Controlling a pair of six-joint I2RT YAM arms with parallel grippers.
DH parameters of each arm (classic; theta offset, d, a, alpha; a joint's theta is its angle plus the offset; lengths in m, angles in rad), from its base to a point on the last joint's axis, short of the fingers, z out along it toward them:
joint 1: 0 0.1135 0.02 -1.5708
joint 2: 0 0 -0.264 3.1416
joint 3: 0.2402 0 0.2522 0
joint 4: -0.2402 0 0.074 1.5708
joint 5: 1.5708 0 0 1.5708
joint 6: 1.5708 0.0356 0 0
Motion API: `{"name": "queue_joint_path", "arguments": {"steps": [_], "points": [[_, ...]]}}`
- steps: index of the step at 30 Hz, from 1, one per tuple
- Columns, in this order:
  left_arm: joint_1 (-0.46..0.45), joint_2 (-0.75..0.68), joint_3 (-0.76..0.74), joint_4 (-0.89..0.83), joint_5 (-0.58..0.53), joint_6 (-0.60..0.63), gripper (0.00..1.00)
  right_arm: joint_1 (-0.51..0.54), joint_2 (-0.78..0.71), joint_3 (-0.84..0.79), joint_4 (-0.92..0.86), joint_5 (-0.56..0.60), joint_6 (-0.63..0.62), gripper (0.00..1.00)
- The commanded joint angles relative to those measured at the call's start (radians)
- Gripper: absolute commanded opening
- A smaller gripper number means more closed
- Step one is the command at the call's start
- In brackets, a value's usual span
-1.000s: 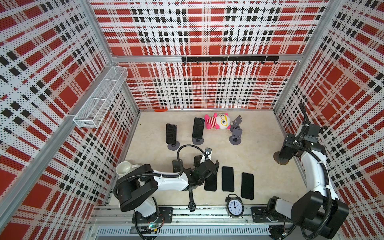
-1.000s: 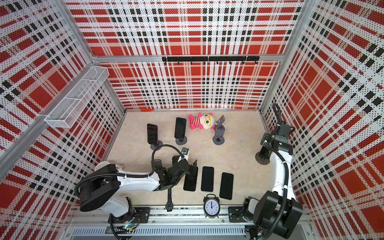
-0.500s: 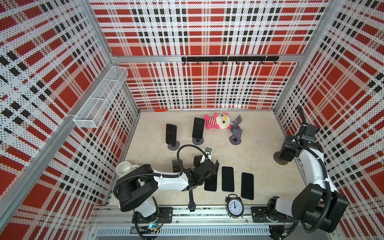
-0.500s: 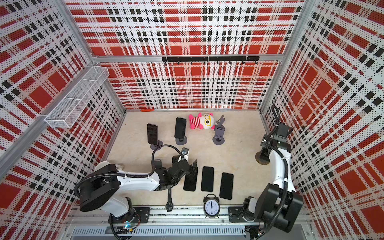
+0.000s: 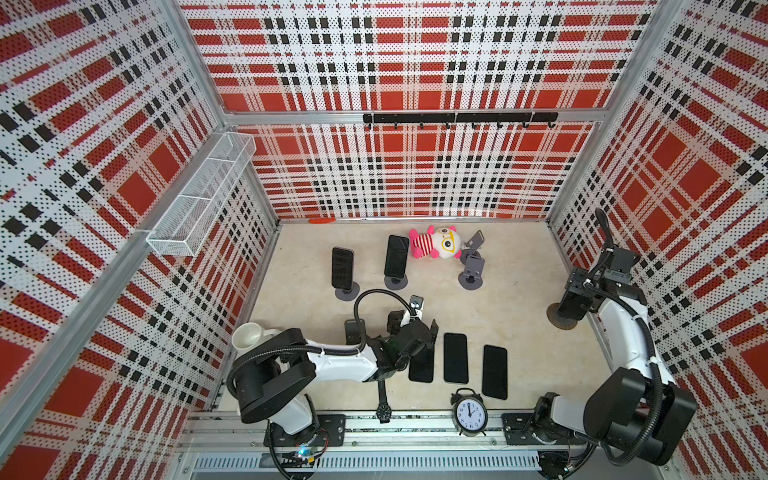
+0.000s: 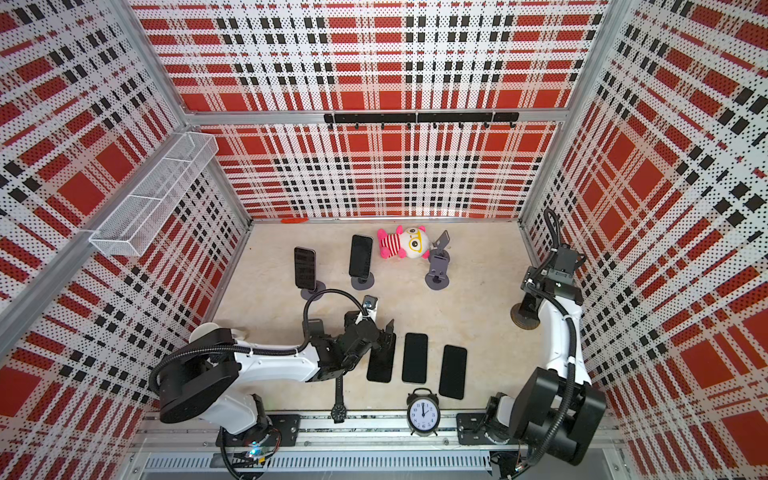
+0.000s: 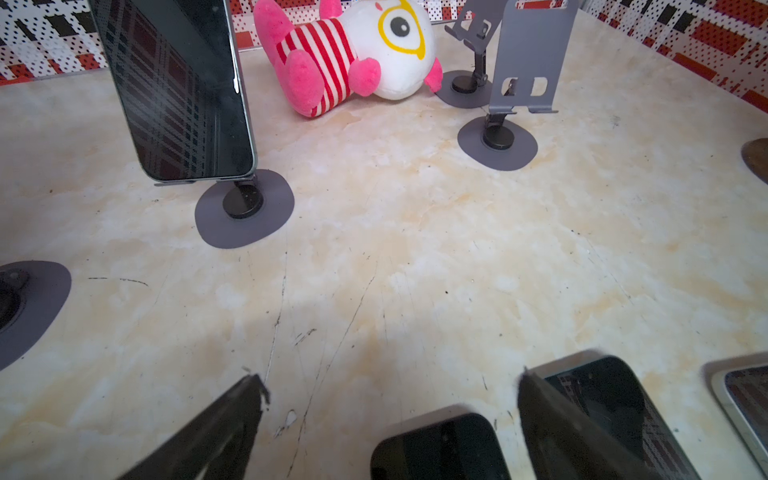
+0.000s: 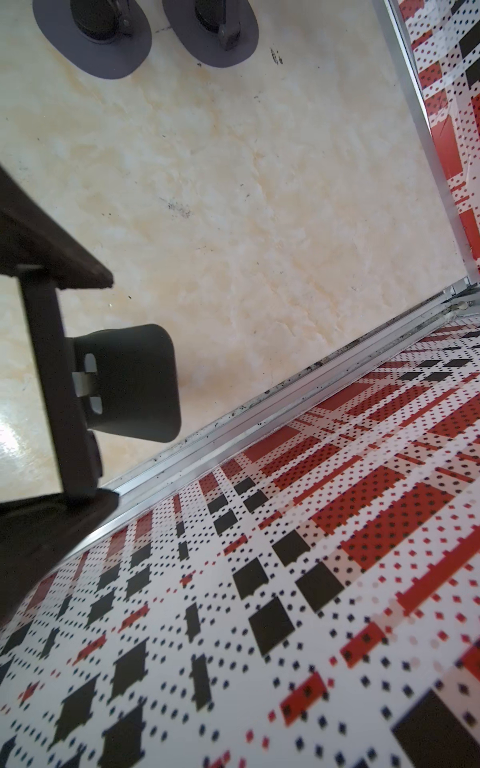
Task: Remove the phone from the phone stand
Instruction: 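Lift the black phone up off the wall stand with the right gripper, then carry the phone toward the flat phones and lower it, right gripper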
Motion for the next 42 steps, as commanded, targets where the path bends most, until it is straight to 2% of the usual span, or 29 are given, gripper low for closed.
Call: {"name": "queue_joint_path", "arguments": {"steps": [1, 24, 29, 42], "points": [[-0.002, -0.006, 0.014, -0.009, -0.002, 0.002, 0.98, 0.012, -0.08, -0.039, 0.05, -0.042, 0.016, 0.52], [-0.011, -0.047, -0.014, 0.02, -0.009, -0.001, 0.98, 0.305, -0.123, -0.166, 0.031, -0.069, -0.027, 0.5], [-0.011, -0.07, -0.035, 0.046, 0.001, 0.002, 0.98, 0.38, -0.086, -0.174, 0.009, -0.059, -0.056, 0.5], [-0.006, -0.109, -0.069, 0.087, -0.003, 0.01, 0.98, 0.492, 0.044, -0.175, 0.05, -0.055, -0.05, 0.5]]}}
